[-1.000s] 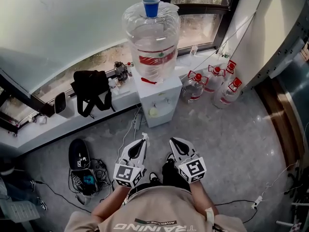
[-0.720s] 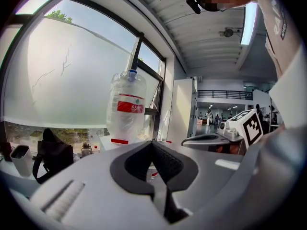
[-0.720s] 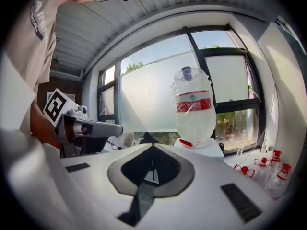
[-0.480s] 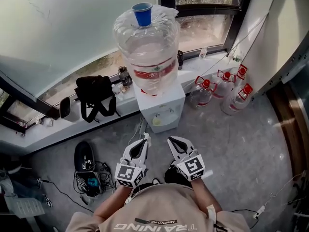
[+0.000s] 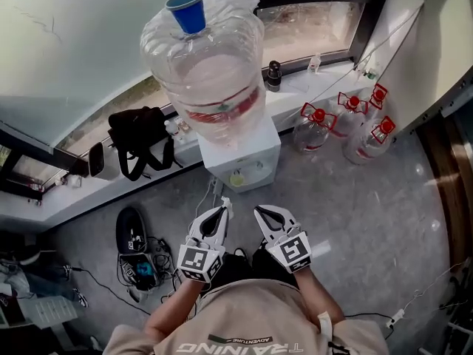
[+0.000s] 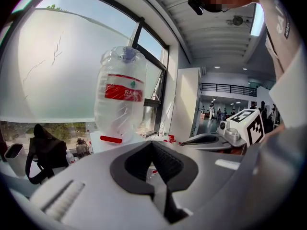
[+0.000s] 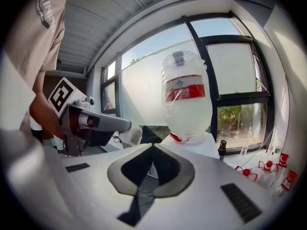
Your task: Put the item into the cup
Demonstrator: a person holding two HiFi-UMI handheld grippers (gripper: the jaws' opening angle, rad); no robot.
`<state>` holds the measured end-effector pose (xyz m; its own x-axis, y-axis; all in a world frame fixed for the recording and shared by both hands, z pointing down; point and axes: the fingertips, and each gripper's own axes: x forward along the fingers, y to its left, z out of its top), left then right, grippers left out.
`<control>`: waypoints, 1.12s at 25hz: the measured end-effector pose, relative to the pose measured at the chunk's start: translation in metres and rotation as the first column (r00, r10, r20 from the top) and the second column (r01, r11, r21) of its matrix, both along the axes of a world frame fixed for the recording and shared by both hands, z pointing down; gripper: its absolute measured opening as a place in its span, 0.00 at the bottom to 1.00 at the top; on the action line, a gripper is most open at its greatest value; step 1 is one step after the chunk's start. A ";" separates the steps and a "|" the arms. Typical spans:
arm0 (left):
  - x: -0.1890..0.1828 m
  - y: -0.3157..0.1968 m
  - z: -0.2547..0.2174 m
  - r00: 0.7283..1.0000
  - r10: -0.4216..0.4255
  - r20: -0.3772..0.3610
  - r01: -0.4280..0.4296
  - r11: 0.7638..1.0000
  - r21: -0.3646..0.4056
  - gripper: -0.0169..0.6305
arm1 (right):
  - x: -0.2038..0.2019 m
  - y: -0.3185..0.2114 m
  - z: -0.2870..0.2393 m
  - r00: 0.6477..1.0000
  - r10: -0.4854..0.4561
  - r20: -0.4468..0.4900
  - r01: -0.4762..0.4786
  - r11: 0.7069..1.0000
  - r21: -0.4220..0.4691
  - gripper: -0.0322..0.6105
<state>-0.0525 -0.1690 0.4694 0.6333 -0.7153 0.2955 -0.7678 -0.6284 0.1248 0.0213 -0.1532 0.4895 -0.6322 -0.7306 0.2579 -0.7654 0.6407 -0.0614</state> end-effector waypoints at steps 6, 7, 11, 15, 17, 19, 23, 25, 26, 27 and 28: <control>0.004 -0.023 0.032 1.000 0.015 0.010 -0.015 0.999 -0.037 0.04 | -0.010 -0.014 0.026 1.000 -0.005 -0.001 0.005 0.999 -0.042 0.07; 0.003 -0.028 0.038 1.000 0.019 0.014 -0.019 0.999 -0.041 0.04 | -0.012 -0.018 0.030 1.000 0.002 0.002 -0.002 0.999 -0.048 0.07; 0.002 -0.044 0.066 0.999 0.031 0.028 -0.029 0.997 -0.073 0.04 | -0.013 -0.030 0.052 0.998 0.050 0.033 -0.046 0.994 -0.097 0.07; -0.003 -0.056 0.101 0.998 0.039 0.045 -0.034 0.993 -0.111 0.04 | -0.016 -0.042 0.080 0.996 0.088 0.020 -0.085 0.990 -0.116 0.07; -0.006 -0.064 0.123 0.998 0.037 0.052 -0.029 0.991 -0.132 0.04 | -0.017 -0.049 0.100 0.994 0.107 0.010 -0.105 0.986 -0.127 0.07; -0.007 -0.071 0.145 0.998 0.033 0.057 -0.023 0.988 -0.154 0.04 | -0.016 -0.051 0.122 0.992 0.127 0.019 -0.123 0.980 -0.157 0.07; 0.000 -0.085 0.185 0.997 0.037 0.069 -0.024 0.983 -0.182 0.04 | -0.009 -0.051 0.165 0.985 0.173 0.028 -0.163 0.964 -0.211 0.07; 0.004 -0.092 0.205 0.996 0.037 0.078 -0.021 0.981 -0.195 0.04 | -0.005 -0.054 0.185 0.982 0.186 0.018 -0.178 0.959 -0.222 0.07; 0.005 -0.094 0.215 0.996 0.036 0.081 -0.019 0.979 -0.202 0.04 | -0.003 -0.056 0.195 0.982 0.191 0.014 -0.183 0.957 -0.225 0.07; 0.006 -0.096 0.225 0.996 0.037 0.085 -0.019 0.978 -0.209 0.04 | -0.002 -0.058 0.204 0.981 0.196 0.012 -0.188 0.955 -0.229 0.07; 0.007 -0.097 0.236 0.995 0.039 0.090 -0.018 0.976 -0.215 0.04 | -0.001 -0.060 0.212 0.979 0.203 0.014 -0.195 0.953 -0.231 0.07</control>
